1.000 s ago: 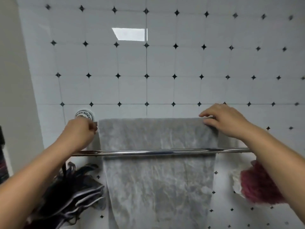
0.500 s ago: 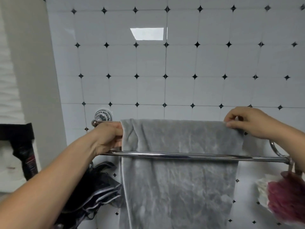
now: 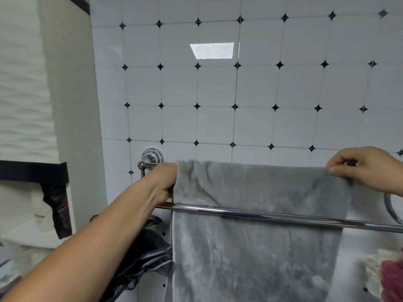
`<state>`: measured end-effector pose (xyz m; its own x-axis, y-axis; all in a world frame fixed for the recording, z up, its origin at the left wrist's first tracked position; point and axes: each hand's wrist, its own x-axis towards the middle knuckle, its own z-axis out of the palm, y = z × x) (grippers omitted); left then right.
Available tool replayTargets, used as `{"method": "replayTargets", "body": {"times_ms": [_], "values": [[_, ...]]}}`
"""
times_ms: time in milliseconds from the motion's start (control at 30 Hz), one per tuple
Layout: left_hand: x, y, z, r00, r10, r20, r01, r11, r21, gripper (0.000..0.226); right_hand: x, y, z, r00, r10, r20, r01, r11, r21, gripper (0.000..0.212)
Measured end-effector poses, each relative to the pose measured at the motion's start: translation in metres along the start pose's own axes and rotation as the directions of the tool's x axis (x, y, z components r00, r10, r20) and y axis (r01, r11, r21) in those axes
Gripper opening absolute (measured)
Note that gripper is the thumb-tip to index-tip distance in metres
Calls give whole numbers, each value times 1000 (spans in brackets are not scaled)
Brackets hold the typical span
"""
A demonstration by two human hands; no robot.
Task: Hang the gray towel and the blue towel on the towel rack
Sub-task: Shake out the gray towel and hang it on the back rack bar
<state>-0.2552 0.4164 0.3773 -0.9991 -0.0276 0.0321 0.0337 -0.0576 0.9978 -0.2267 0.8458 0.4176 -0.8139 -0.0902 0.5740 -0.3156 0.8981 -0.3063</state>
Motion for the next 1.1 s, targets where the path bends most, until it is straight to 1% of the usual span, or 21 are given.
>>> {"method": "replayTargets", "body": {"times_ms": [100,167,300,367,400,433,500,600,667,700,767,800,867,900,967,1033,1100], "values": [[2,5,-12,992,38,-123,-27,996,84,21,-3,19,-9,998,49,-50,-51,998,-22,33],[0,6,-16,988,72,-139,-57,992,111,16,-4,29,-7,997,64,-43,-65,998,-20,33],[0,-1,-14,988,131,-80,-127,990,59,9,-5,31,-2,997,76,-5,-75,996,44,28],[-3,-2,-13,994,109,-29,-108,993,40,6,-8,24,-2,997,56,46,-59,996,60,29],[-4,-2,-11,995,100,-22,-100,994,34,10,-10,21,-1,997,45,63,-48,997,61,31],[-4,-3,-9,994,107,-35,-106,994,38,14,-10,19,1,997,38,62,-42,997,65,33],[-3,-4,-4,982,157,-110,-149,986,79,20,-8,18,0,998,46,37,-49,996,74,30],[2,-2,-2,949,231,-213,-201,967,153,13,-10,21,-10,997,80,18,-81,994,80,27],[7,2,-7,933,268,-239,-230,957,175,14,-14,23,-17,995,98,28,-101,986,131,27],[9,3,-10,928,285,-238,-241,950,198,15,-17,22,-19,994,104,40,-109,981,159,25],[13,2,-10,919,328,-217,-259,921,291,17,-26,15,-17,988,144,58,-152,970,187,12],[15,0,-9,916,344,-208,-263,904,337,17,-31,14,-15,984,176,32,-179,965,190,14],[14,-2,-8,914,359,-190,-271,887,373,19,-40,11,-11,965,263,-24,-255,953,163,29],[12,-3,-7,917,360,-175,-276,885,374,19,-44,9,-7,948,319,-2,-315,938,144,34],[7,-5,-5,932,343,-118,-277,882,381,20,-50,3,8,904,415,105,-427,891,156,35],[2,-10,-3,946,319,-62,-271,879,392,19,-54,-2,27,880,451,149,-475,846,242,29],[-2,-14,-4,947,315,-61,-267,878,397,25,-54,-4,38,865,482,140,-498,785,368,22]]}}
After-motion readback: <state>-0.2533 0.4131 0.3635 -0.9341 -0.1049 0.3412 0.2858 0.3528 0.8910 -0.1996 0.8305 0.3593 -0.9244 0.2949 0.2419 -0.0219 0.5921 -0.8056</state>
